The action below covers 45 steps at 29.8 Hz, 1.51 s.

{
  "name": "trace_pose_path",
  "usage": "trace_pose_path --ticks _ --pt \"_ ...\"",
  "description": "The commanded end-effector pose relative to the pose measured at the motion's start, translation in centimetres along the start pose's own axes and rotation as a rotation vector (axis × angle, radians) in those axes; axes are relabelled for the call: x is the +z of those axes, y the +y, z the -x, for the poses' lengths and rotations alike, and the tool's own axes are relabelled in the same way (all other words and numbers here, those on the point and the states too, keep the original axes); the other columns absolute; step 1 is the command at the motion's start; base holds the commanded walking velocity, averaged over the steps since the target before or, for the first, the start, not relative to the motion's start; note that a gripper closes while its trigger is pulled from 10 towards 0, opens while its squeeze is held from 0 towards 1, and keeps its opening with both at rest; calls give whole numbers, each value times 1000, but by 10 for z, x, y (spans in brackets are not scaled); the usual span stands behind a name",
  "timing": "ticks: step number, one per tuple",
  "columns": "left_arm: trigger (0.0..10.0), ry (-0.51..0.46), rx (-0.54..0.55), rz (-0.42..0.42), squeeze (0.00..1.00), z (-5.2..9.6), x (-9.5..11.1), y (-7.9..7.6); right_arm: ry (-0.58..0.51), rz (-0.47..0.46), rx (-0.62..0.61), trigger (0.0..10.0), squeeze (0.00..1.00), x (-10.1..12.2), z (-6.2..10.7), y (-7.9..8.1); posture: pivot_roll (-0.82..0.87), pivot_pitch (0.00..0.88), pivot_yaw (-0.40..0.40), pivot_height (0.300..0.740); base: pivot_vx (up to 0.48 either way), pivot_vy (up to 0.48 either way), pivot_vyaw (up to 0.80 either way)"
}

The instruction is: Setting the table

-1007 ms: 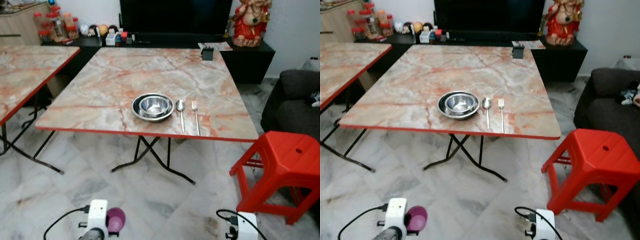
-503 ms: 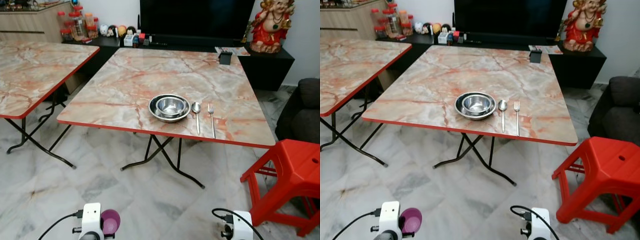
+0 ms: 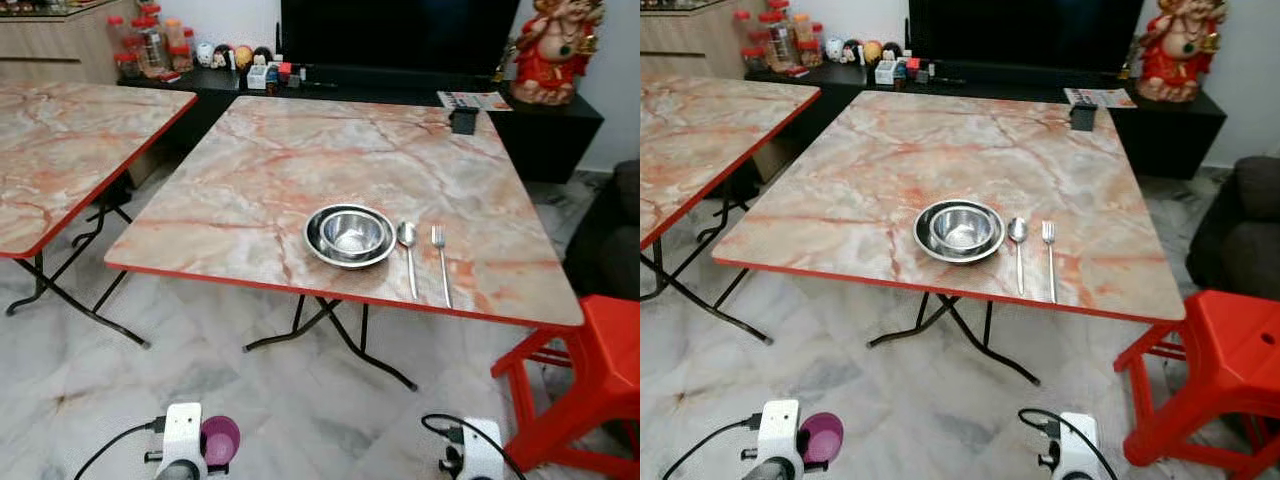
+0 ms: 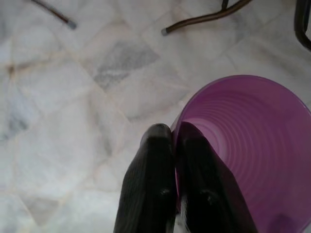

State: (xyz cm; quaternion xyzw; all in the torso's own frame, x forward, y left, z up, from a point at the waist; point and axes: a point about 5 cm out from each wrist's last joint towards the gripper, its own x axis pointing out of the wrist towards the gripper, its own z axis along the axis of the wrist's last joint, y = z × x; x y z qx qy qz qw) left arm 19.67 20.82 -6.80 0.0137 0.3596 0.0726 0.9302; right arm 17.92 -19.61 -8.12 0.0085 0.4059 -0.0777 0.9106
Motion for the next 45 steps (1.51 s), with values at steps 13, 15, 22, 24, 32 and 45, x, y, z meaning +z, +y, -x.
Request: trace_pose_path --ticks 13,15,22,24,32,45 --pt "10000 -18 -37 10 0 0 2 -10 23 8 -22 10000 0 -7 2 -9 -10 0 -28 740 136 0 0" --pt "10000 -17 -32 12 0 0 1 -10 23 9 -22 10000 0 -7 2 -9 -11 0 -30 740 0 0 0" --pt "10000 -16 54 38 0 2 -4 -4 22 14 -22 10000 0 -7 2 -11 -4 0 -41 740 0 0 0" --pt "10000 -21 96 52 0 3 -4 1 23 17 -21 10000 0 -7 3 -11 -3 0 -44 740 0 0 0" --pt "10000 -81 294 121 0 8 -2 29 19 26 -20 10000 0 -5 2 -13 5 0 -53 740 0 0 0" --pt "10000 -237 807 185 0 31 14 102 16 44 0 10000 0 -2 1 -8 37 0 -73 740 0 0 0"
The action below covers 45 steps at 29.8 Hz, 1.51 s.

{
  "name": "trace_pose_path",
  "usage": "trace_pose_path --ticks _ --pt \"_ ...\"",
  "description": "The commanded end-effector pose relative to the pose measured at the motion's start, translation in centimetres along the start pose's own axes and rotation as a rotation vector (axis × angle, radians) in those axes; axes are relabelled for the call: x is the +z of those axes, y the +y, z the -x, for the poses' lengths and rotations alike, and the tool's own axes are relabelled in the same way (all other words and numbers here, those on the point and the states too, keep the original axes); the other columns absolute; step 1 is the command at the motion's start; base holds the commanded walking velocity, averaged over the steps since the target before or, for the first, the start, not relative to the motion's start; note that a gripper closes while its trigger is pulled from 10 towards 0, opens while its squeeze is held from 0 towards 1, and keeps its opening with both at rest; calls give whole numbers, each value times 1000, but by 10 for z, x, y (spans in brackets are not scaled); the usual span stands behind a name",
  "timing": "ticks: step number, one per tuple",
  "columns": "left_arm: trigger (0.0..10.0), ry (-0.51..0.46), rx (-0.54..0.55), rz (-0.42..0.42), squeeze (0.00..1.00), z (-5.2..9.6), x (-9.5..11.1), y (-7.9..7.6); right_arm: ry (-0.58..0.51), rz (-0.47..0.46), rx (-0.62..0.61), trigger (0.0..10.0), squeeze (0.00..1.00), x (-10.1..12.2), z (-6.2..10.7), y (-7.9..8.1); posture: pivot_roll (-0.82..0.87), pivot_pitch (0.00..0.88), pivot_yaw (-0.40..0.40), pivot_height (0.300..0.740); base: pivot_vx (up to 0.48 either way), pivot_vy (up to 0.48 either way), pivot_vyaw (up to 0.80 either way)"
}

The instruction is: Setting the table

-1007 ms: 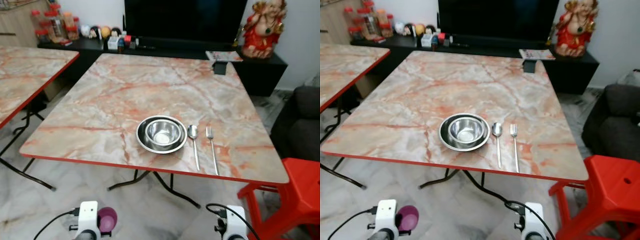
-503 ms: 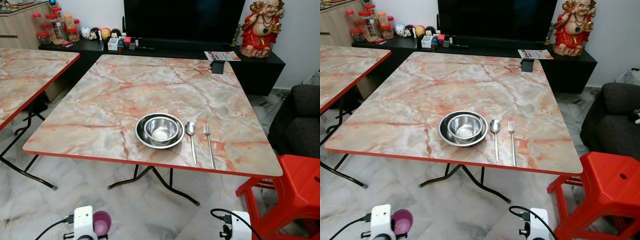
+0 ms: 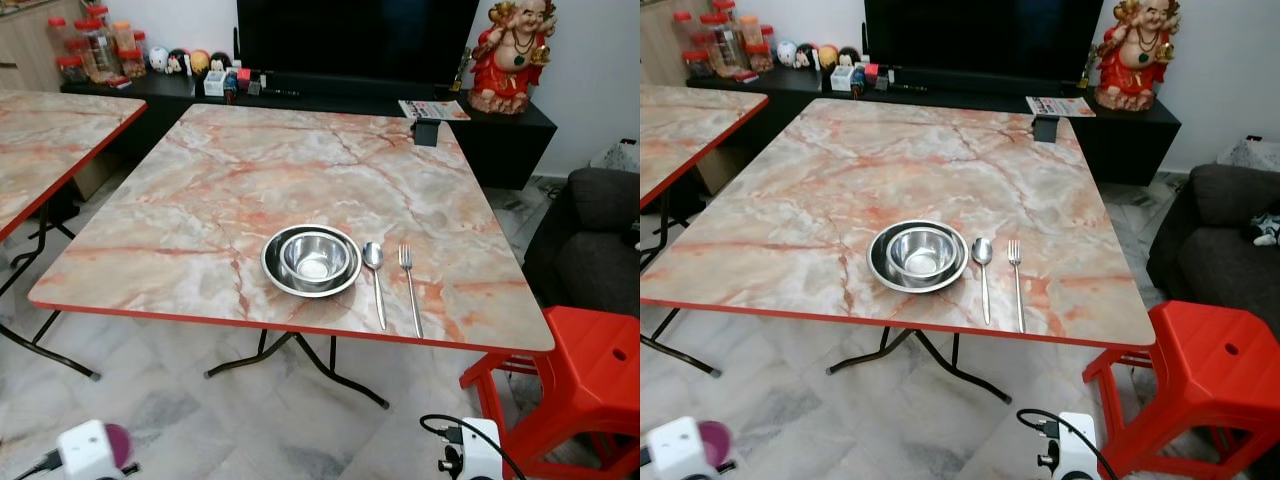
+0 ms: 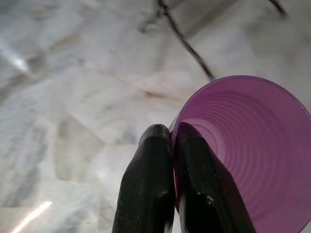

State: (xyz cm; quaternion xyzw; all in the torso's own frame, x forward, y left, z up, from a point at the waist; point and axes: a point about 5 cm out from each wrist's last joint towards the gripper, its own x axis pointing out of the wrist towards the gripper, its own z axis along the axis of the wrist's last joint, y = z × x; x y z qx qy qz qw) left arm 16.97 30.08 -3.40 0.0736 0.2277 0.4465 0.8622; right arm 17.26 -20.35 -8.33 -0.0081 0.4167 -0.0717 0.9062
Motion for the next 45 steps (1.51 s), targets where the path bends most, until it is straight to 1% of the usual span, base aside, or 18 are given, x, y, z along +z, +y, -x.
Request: trace_pose_path --ticks 1,7,8,9,13,15,18,20,21,22,23,25,26,28,33,35,38,45 --pt "10000 -60 46 18 0 -5 11 5 -5 9 4 10000 0 4 -1 0 42 0 -76 740 0 0 0" --pt "10000 -168 82 46 0 -21 43 10 -7 15 8 10000 0 6 -2 0 42 0 -75 740 0 0 0" --pt "10000 -194 81 39 0 -23 49 10 -8 15 8 10000 0 6 -2 0 40 0 -73 740 0 0 0" --pt "10000 -270 89 9 0 -27 65 12 -10 13 7 10000 0 7 -2 0 39 0 -73 740 0 0 0" --pt "10000 -349 127 -17 0 -32 83 17 -11 12 8 10000 0 7 -2 1 40 0 -72 740 0 0 0" --pt "10000 -413 179 0 0 -37 101 25 -11 12 9 10000 0 8 -2 1 45 0 -74 740 0 0 0" --pt "10000 -565 224 4 0 -42 141 35 -12 12 13 10000 0 9 -3 3 48 0 -72 740 0 0 0" --pt "10000 -658 216 25 0 -42 170 36 -12 12 15 10000 0 9 -3 3 48 0 -68 740 0 0 0" --pt "10000 -658 216 25 0 -42 170 36 -12 12 15 10000 0 9 -3 3 48 0 -68 740 0 0 0" --pt "10000 -730 186 35 0 -41 193 33 -13 12 16 10000 0 9 -3 4 46 0 -64 740 0 0 0" --pt "10000 -730 186 35 0 -41 193 33 -13 12 16 10000 0 9 -3 4 46 0 -64 740 0 0 0" --pt "10000 -793 94 76 0 -38 222 21 -13 10 17 10000 0 10 -3 5 45 0 -61 740 0 0 0" --pt "10000 -793 94 76 0 -38 222 21 -13 10 17 10000 0 10 -3 5 45 0 -61 740 0 0 0" --pt "10000 -820 -247 156 0 -23 262 -23 -11 4 18 10000 0 9 -3 6 34 0 -51 740 0 0 0" --pt "10000 -779 -614 245 0 7 289 -77 -12 -12 8 10000 0 8 -3 6 17 0 -38 740 0 0 0" --pt "10000 -740 -702 268 0 15 292 -91 -12 -14 7 10000 0 8 -3 5 15 0 -35 740 0 0 0" --pt "10000 -651 -873 228 0 29 294 -121 -11 -21 2 10000 0 7 -3 5 5 0 -29 740 0 0 0" --pt "10000 -522 -1032 165 0 48 293 -152 -13 -33 -7 10000 0 8 -3 3 -5 0 -38 740 0 0 0"
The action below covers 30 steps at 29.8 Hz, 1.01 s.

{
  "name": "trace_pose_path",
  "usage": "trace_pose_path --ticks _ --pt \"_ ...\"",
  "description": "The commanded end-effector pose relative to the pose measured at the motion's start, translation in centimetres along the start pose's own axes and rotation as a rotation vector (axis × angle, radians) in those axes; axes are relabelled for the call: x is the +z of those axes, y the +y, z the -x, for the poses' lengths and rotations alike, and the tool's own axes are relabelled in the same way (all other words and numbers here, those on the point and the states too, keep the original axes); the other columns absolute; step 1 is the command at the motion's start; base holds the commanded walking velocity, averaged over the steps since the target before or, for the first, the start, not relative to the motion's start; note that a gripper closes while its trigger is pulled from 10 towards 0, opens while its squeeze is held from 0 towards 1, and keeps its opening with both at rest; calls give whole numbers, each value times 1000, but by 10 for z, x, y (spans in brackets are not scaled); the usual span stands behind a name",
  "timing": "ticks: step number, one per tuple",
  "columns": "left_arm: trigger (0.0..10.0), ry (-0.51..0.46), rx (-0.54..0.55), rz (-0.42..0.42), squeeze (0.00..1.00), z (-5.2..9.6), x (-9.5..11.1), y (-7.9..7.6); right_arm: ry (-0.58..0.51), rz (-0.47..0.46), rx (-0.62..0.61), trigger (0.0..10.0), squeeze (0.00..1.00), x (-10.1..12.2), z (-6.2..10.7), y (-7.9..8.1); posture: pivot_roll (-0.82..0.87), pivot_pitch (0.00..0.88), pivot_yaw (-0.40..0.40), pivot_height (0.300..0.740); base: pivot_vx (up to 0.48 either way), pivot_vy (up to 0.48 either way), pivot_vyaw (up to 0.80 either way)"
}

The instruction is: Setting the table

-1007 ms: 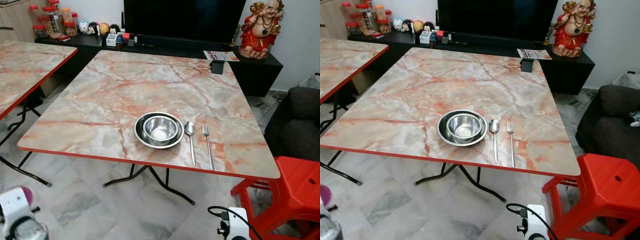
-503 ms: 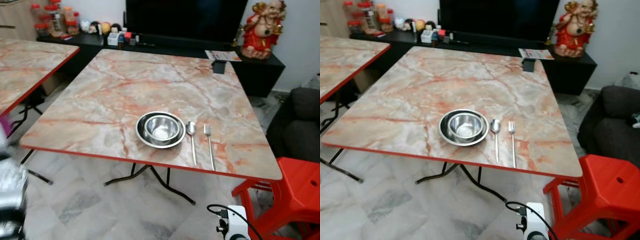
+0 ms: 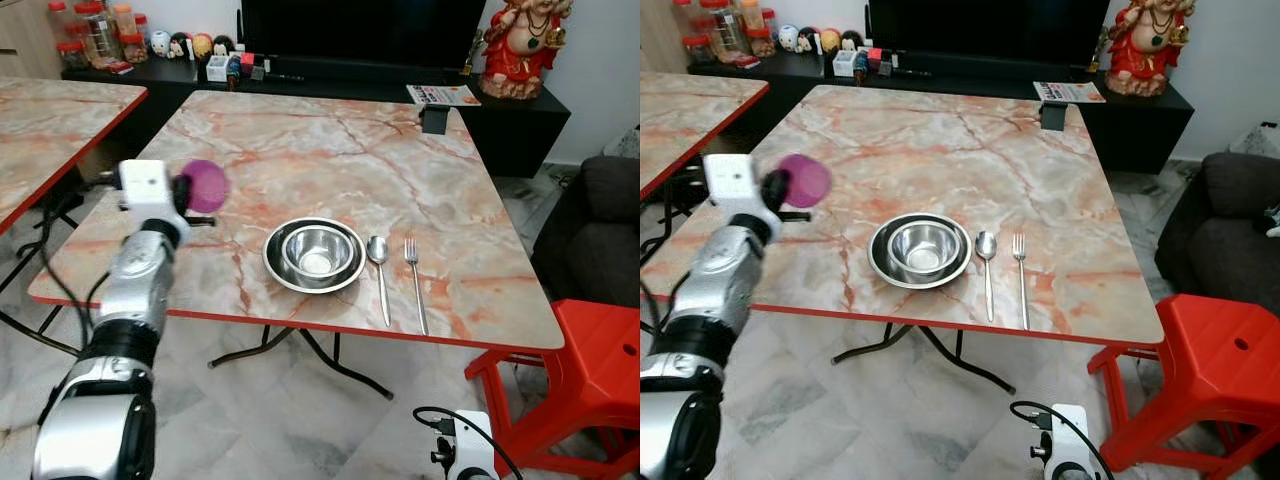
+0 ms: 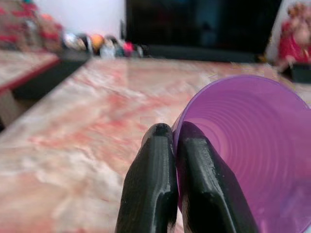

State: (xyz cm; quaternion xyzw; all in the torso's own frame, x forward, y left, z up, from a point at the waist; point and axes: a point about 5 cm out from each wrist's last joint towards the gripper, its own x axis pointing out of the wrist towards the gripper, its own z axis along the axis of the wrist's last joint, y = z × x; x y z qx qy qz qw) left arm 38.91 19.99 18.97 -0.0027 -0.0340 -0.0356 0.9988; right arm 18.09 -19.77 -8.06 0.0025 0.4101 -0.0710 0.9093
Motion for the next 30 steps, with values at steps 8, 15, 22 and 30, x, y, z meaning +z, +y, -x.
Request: trace_pose_path --ticks 8,15,22,30 --pt "10000 173 -7 66 0 -13 0 -24 -1 1 -25 10000 0 0 0 -11 -10 0 -56 740 0 0 0" --pt "10000 311 42 98 0 -10 -7 -24 -1 5 -26 10000 0 1 0 -12 -4 0 -60 740 0 0 0" --pt "10000 379 81 102 0 -4 -8 -20 -1 8 -18 10000 0 1 0 -10 7 0 -58 740 0 0 0" --pt "10000 440 65 111 0 6 -11 -23 7 2 -19 10000 0 -1 1 -9 12 0 -49 740 0 0 0"
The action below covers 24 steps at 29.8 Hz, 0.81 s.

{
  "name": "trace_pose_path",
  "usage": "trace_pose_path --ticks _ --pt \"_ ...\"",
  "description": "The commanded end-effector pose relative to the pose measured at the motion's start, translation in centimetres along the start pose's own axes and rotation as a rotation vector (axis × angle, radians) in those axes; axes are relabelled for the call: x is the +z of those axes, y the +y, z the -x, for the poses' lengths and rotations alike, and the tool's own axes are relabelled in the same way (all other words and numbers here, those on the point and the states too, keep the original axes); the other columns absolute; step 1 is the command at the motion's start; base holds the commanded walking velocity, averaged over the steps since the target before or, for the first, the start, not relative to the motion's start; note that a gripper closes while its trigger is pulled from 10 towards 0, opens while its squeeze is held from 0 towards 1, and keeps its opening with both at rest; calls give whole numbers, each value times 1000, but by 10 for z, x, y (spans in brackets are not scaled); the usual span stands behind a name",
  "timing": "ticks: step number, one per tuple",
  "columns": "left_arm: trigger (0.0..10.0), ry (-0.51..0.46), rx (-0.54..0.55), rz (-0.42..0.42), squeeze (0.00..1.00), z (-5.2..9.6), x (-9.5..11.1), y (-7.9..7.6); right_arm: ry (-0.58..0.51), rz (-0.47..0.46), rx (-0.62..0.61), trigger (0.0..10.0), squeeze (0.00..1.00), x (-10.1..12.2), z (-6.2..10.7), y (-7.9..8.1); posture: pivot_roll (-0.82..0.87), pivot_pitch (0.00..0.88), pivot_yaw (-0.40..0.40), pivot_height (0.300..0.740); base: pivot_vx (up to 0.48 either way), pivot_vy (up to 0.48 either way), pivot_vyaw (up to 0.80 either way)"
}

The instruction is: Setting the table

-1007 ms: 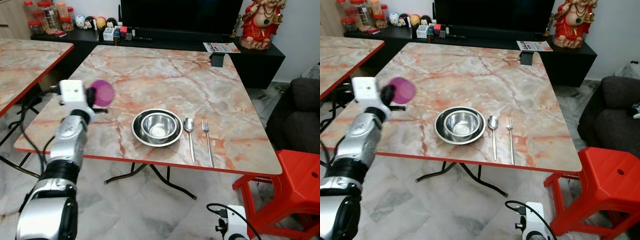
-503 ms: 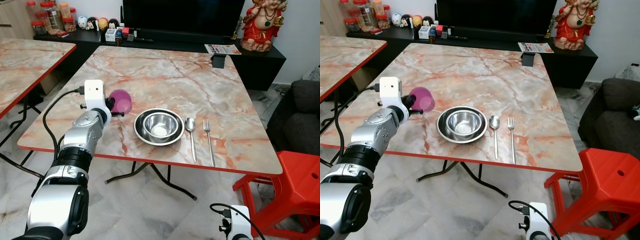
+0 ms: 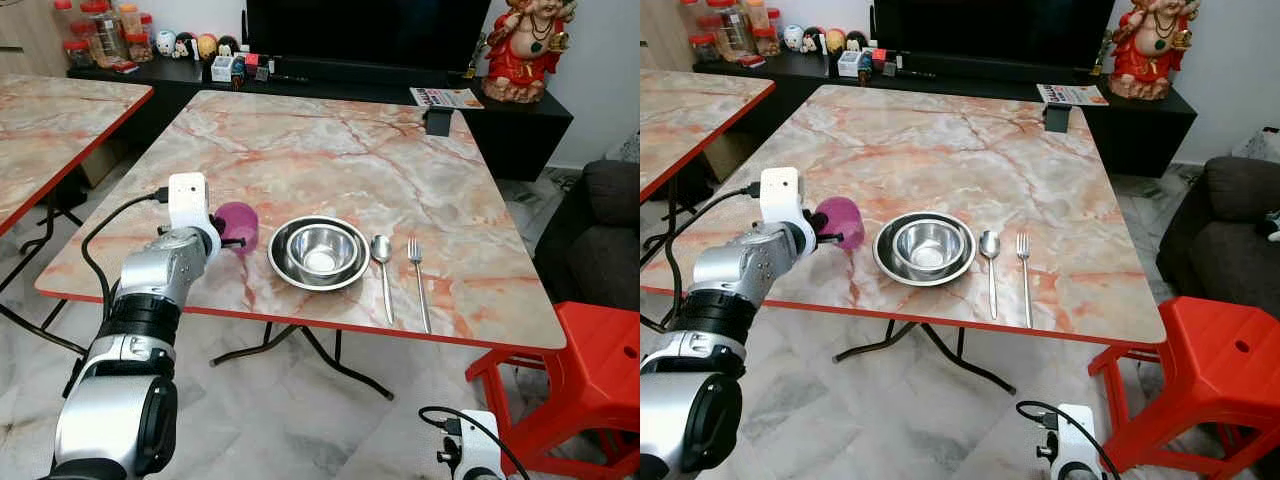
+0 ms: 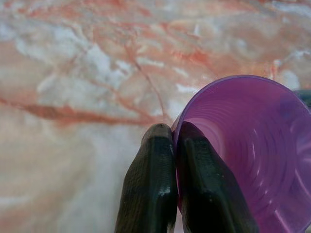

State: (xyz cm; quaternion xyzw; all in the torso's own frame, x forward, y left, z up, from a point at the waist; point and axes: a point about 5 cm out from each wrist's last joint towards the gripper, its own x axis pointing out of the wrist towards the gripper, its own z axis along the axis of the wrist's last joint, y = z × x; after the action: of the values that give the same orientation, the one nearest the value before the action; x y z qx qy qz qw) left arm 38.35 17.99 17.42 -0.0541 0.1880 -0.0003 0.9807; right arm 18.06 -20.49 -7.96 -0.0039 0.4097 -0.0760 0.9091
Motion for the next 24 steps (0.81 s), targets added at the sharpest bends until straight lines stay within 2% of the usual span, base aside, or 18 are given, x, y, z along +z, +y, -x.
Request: trace_pose_path --ticks 1,4,13,24 --pt "10000 3 -10 -15 0 4 2 -3 10 -5 -4 10000 0 -2 1 -1 12 0 -49 740 0 0 0" --pt "10000 30 -7 -2 0 8 -5 -2 13 -5 -1 10000 0 -3 1 0 18 0 -51 740 0 0 0" --pt "10000 50 -20 15 0 17 -7 -6 10 -5 2 10000 0 -2 0 1 18 0 -51 740 0 0 0" --pt "10000 73 1 -5 0 18 -13 -6 15 -6 -2 10000 0 -3 1 0 16 0 -51 740 0 0 0"
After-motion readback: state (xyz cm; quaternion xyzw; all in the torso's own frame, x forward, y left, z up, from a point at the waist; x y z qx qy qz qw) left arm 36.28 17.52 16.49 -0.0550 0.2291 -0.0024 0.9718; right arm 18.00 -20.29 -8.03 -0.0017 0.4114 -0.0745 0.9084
